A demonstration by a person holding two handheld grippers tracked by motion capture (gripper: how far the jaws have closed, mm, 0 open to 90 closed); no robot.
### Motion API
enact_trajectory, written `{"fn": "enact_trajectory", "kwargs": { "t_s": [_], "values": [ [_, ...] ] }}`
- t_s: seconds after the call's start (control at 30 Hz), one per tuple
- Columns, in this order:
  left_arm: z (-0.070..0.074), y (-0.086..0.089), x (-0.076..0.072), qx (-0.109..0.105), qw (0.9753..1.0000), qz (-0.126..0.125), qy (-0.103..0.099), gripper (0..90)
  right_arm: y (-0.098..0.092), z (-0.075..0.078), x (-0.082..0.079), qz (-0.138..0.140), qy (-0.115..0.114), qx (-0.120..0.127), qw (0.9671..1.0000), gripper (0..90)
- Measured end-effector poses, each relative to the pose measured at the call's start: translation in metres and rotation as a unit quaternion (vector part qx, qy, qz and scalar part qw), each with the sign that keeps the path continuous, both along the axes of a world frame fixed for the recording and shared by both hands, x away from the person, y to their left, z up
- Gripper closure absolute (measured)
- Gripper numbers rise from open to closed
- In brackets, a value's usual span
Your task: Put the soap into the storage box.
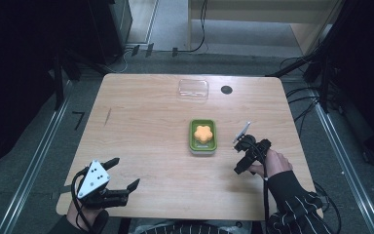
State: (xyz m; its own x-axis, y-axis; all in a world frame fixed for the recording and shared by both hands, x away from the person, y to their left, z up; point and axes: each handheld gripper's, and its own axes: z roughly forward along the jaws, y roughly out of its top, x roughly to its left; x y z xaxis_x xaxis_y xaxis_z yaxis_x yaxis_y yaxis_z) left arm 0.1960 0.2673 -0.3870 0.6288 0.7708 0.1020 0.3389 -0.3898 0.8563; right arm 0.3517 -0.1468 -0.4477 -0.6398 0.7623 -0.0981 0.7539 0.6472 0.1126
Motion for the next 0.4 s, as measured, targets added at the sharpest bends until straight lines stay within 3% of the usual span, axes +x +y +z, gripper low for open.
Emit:
{"fn": "enact_trajectory", "kwargs": {
  "t_s": [0.4],
  "values": [
    [0.000,-0.002,0.002,0.003,1.0000,-0.005,0.001,13.6,-0.016,-0.011,-0.022,0.001,0.014,0.001,0.9999,2.3]
  ]
}}
